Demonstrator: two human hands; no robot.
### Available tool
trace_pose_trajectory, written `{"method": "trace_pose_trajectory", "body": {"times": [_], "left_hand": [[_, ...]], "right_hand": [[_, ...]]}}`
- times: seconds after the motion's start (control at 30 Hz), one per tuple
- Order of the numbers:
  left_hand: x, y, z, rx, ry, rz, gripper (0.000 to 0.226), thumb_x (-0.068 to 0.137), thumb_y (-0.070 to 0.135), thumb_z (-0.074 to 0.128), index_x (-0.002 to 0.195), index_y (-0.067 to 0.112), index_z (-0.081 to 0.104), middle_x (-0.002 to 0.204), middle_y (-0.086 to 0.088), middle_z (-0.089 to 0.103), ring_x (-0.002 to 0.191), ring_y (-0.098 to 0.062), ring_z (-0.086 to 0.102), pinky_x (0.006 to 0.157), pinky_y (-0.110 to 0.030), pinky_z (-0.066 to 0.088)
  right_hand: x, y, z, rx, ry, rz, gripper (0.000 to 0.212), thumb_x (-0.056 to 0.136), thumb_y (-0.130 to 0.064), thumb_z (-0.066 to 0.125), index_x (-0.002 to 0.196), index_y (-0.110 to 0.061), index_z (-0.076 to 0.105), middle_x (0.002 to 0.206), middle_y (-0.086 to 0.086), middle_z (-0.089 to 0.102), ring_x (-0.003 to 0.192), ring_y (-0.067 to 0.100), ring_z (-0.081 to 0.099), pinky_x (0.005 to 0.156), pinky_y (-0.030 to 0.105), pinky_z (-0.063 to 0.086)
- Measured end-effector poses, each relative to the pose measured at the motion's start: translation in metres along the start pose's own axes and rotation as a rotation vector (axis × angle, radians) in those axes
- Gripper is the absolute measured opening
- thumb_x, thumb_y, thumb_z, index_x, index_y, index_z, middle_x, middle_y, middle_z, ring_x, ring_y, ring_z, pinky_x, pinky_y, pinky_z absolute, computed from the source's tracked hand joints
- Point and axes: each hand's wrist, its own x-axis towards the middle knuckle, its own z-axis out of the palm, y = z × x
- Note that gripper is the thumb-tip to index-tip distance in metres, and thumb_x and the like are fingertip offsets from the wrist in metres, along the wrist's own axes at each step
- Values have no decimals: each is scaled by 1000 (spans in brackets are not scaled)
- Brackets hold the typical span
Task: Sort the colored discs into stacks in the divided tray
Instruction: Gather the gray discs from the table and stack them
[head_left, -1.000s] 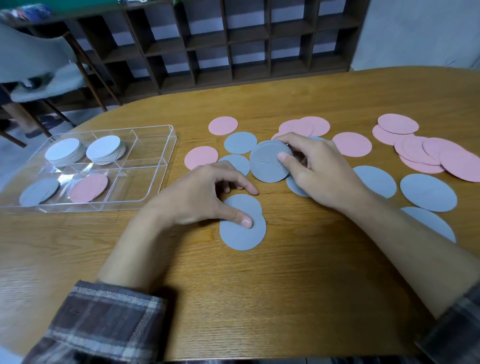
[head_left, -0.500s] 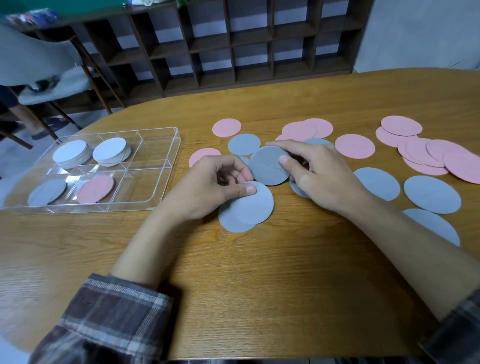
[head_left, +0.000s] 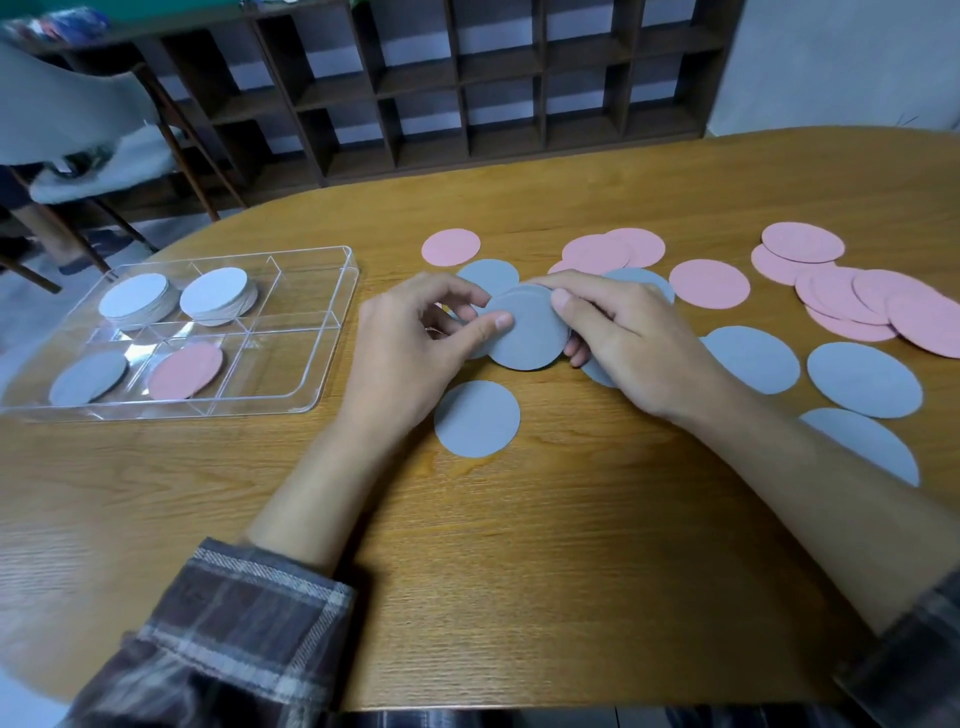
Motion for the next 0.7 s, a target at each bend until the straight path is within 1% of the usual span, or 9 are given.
{"method": "trace_pose_trajectory", "body": {"times": [0.07,0.17,0.23,0.3,0.37,0.43,0.47,0.57,0.7], "left_hand": [[-1,3,1,-19,-1,-26,21,83,26,88,90,13,74,75,-5,70,62,-23,72,63,-40,61],[0,3,1,29,-38,-24,24,84,33,87,89,17,71,71,-1,69,60,-21,69,60,-33,55],[1,2,-3,122,-106,-3,29,81,42,87,95,23,70,70,3,69,61,-17,63,63,-27,48],[3,3,-12,190,-238,-13,39,75,49,89,102,28,69,71,4,70,62,-10,57,65,-21,44],[3,5,-22,169,-404,-73,55,65,56,92,110,34,69,77,4,72,65,-13,56,69,-31,50],[2,5,-29,158,-528,-130,68,54,63,94,113,37,72,87,6,71,70,-9,57,74,-39,54],[2,5,-31,159,-573,-144,68,51,62,95,111,38,74,91,8,70,73,-8,56,76,-38,53],[1,1,-32,173,-649,-127,59,55,42,102,109,39,78,99,8,66,85,-10,56,81,-32,50],[1,-3,-31,168,-637,-92,51,58,35,101,105,38,80,103,5,66,87,-12,57,81,-29,49]], "right_hand": [[0,2,1,-72,-22,-46,26,105,-29,52,126,-31,68,91,-5,69,83,14,62,77,29,49],[2,7,2,-168,-25,-87,29,102,-20,59,129,-27,67,99,-8,70,87,10,59,74,13,42],[3,9,0,-188,4,-92,28,102,-17,58,128,-24,67,101,-10,70,88,8,58,75,10,40],[4,11,-2,-205,35,-92,28,101,-16,57,127,-23,67,103,-8,70,89,8,58,78,13,41],[5,12,-4,-223,53,-79,27,101,-17,57,126,-24,67,105,-6,71,91,9,59,80,16,43],[5,13,-5,-223,72,-63,27,101,-17,57,125,-23,67,105,-6,71,92,8,59,80,13,42],[5,13,-6,-221,82,-53,26,101,-17,57,124,-23,67,105,-6,72,92,8,59,80,14,43],[6,12,-7,-192,108,-24,25,101,-16,57,123,-23,68,102,-3,73,89,13,61,82,25,46],[5,13,-5,-199,107,-24,25,101,-17,57,122,-22,68,98,-1,72,84,12,59,79,24,45]]}}
